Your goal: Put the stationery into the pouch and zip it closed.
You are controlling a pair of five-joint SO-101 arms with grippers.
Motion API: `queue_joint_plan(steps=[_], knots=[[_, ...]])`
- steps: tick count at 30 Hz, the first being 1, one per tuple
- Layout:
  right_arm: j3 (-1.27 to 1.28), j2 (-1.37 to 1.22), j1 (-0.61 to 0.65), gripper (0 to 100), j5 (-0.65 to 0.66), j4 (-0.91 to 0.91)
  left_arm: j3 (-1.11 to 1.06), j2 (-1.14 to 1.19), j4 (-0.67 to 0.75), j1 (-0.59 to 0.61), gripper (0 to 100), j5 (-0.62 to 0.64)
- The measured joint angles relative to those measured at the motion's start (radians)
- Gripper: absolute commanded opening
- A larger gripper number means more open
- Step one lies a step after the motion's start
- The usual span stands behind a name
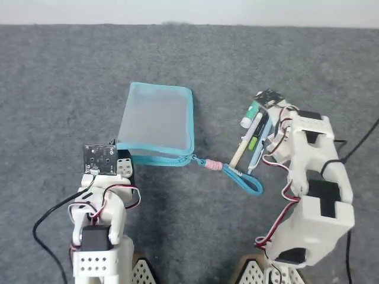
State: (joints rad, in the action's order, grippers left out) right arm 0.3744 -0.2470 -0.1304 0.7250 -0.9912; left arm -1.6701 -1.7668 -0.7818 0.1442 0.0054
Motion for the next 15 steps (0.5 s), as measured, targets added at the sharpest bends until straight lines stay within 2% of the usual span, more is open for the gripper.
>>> queue_joint_plan(steps=[4, 9, 15], knots=[[-0.006, 0.0, -0.023, 12.3, -0.003, -0.011, 0.0, 0.0, 0.0, 0.0, 1, 0.0], [-0.008, 0.0, -0.029, 0.8, -0.008, -0.011, 0.0, 0.0, 0.0, 0.0, 1, 0.0], [-0.005, 0.035, -0.035, 0.7, -0.087, -0.063, 0.0, 0.0, 0.0, 0.0, 1, 0.0]])
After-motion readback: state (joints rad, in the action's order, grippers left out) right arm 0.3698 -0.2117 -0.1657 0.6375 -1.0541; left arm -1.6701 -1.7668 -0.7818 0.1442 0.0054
